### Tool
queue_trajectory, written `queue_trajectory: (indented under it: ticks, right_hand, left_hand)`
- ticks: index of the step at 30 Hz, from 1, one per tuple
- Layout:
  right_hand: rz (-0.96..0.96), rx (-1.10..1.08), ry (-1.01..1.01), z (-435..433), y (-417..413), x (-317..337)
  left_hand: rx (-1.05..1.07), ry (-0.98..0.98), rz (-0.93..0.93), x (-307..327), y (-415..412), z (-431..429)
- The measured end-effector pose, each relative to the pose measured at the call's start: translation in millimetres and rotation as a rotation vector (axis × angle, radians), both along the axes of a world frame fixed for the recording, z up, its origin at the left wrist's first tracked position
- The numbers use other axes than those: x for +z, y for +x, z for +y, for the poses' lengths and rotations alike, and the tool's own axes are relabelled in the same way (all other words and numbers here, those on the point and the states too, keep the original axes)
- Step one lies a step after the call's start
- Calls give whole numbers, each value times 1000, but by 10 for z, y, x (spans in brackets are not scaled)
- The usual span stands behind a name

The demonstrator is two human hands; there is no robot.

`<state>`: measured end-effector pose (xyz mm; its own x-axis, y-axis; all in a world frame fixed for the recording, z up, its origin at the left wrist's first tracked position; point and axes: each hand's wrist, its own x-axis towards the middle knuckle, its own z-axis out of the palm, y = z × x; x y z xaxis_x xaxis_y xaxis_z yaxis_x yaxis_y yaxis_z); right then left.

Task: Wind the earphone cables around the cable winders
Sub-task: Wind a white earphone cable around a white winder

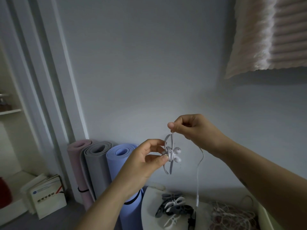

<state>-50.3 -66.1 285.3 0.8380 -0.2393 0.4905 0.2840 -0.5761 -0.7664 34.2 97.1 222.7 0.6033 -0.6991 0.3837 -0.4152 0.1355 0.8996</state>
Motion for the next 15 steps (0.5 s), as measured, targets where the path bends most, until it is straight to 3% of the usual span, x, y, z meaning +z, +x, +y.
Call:
queue_trajectory:
  ticks: [10,15]
  right_hand:
    - [53,13,78,-43,15,-24]
    - [174,105,253,-59,96,-251]
  left_hand:
    - [-17,-3,-59,74,-52,-23]
    - [-54,-161,28,162,-20,-35]
